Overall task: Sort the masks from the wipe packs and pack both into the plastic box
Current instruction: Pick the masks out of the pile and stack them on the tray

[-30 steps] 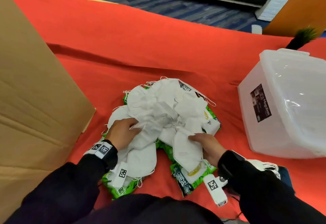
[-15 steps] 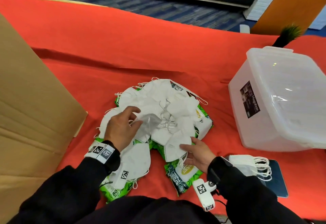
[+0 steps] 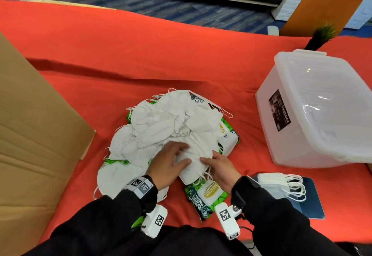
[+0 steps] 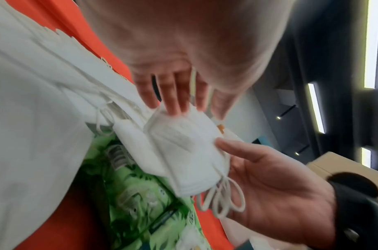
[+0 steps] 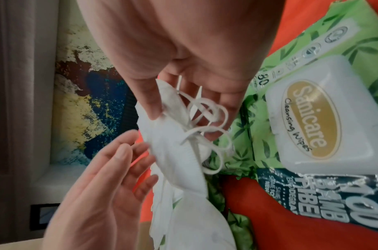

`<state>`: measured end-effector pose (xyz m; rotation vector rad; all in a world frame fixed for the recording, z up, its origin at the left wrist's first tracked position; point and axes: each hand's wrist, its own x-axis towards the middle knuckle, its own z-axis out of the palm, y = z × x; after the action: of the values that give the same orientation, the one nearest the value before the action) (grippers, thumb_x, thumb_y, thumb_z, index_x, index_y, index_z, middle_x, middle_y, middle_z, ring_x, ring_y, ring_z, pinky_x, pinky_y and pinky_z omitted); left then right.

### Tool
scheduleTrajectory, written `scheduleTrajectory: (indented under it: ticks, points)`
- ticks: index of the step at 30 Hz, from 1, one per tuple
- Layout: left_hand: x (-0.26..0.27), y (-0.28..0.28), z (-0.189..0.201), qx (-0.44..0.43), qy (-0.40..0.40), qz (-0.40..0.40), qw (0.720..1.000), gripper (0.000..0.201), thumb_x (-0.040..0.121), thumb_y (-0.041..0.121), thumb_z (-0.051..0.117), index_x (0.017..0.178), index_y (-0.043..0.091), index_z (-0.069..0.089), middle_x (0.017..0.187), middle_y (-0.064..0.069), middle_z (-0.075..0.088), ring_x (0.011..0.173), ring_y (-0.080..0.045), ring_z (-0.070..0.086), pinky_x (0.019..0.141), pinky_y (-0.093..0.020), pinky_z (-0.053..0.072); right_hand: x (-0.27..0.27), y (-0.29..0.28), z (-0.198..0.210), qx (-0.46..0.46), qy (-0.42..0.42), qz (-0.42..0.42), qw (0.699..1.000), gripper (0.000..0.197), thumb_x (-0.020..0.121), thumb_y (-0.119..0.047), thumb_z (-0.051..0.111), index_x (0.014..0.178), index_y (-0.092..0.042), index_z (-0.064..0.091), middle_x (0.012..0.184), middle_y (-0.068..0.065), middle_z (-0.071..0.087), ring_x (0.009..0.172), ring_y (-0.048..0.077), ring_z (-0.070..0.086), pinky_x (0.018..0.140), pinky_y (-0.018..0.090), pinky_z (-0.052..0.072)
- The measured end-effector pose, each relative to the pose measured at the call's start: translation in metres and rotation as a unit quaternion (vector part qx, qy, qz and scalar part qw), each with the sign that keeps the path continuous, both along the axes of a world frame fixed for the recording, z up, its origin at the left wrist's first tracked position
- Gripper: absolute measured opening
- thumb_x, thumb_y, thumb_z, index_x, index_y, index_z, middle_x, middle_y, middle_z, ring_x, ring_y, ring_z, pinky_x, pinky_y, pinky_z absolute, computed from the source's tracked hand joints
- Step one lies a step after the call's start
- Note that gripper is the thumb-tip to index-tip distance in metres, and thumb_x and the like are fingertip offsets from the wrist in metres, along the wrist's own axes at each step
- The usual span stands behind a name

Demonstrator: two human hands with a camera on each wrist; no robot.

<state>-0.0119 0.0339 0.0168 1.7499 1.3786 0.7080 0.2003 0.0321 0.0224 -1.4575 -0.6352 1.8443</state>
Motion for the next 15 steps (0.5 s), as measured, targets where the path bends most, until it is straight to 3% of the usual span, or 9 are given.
scheduleTrajectory:
  ticks: [2, 3, 5, 7, 10, 13, 15]
  points:
    - [-0.008, 0.008, 0.000, -0.006, 0.008, 0.064, 0.998, 0.070, 0.075, 0.045, 0.084, 0.136, 0.038, 0.049, 0.124, 0.014, 0.049, 0.106, -0.002, 0.056, 0.091, -0.022, 0.050, 0.001, 0.001, 0.006, 0.004, 0.019, 0.003, 1.000, 0.030, 0.093, 0.000, 0.065, 0.123, -0.003, 0.066, 0.119, 0.020, 0.073, 0.104, 0.035, 0.072, 0.078, 0.044, 0.063]
    - [-0.010, 0.014, 0.002, -0.047, -0.017, 0.073, 0.996, 0.074, 0.072, 0.041, 0.088, 0.135, 0.039, 0.050, 0.118, 0.012, 0.054, 0.100, -0.003, 0.060, 0.087, -0.023, 0.053, 0.003, 0.000, 0.009, 0.005, 0.026, 0.006, 1.000, 0.031, 0.092, -0.001, 0.066, 0.123, -0.003, 0.067, 0.119, 0.020, 0.072, 0.102, 0.033, 0.072, 0.075, 0.041, 0.063]
    - [-0.017, 0.024, 0.001, -0.111, -0.070, 0.074, 0.989, 0.052, 0.072, 0.033, 0.090, 0.118, 0.035, 0.064, 0.091, 0.007, 0.066, 0.080, -0.012, 0.067, 0.077, -0.041, 0.059, 0.006, -0.001, 0.010, 0.008, 0.034, -0.006, 0.999, 0.031, 0.090, -0.009, 0.071, 0.120, -0.001, 0.069, 0.120, 0.024, 0.071, 0.100, 0.035, 0.071, 0.079, 0.043, 0.061]
    - [-0.027, 0.032, 0.004, -0.100, -0.047, 0.103, 0.989, 0.028, 0.076, 0.025, 0.087, 0.097, 0.028, 0.069, 0.074, 0.004, 0.064, 0.068, -0.018, 0.065, 0.068, -0.043, 0.059, 0.011, -0.002, 0.011, 0.004, 0.048, -0.050, 0.998, 0.033, 0.089, -0.014, 0.072, 0.118, 0.002, 0.070, 0.119, 0.026, 0.071, 0.101, 0.037, 0.070, 0.091, 0.050, 0.057]
    - [-0.049, 0.041, 0.012, -0.019, 0.081, 0.141, 0.986, 0.018, 0.083, 0.022, 0.078, 0.095, 0.026, 0.066, 0.084, 0.006, 0.067, 0.072, -0.017, 0.064, 0.067, -0.028, 0.045, 0.023, -0.003, 0.019, 0.009, 0.082, -0.086, 0.993, 0.032, 0.092, -0.008, 0.066, 0.121, 0.005, 0.068, 0.118, 0.026, 0.071, 0.102, 0.038, 0.072, 0.088, 0.050, 0.060]
    - [-0.062, 0.043, 0.027, -0.016, 0.136, 0.144, 0.980, 0.016, 0.085, 0.023, 0.070, 0.097, 0.031, 0.063, 0.089, 0.013, 0.068, 0.078, -0.016, 0.066, 0.074, -0.031, 0.049, 0.030, -0.004, 0.032, 0.048, 0.094, -0.036, 0.994, 0.031, 0.087, -0.007, 0.068, 0.116, 0.003, 0.071, 0.119, 0.025, 0.071, 0.101, 0.034, 0.073, 0.085, 0.041, 0.062]
    - [-0.057, 0.043, 0.031, -0.043, 0.121, 0.093, 0.987, 0.012, 0.087, 0.026, 0.070, 0.095, 0.032, 0.063, 0.083, 0.012, 0.071, 0.079, -0.013, 0.067, 0.074, -0.032, 0.051, 0.025, -0.003, 0.037, 0.072, 0.060, 0.016, 0.995, 0.029, 0.083, -0.013, 0.072, 0.109, -0.001, 0.076, 0.118, 0.021, 0.072, 0.101, 0.030, 0.073, 0.088, 0.039, 0.060]
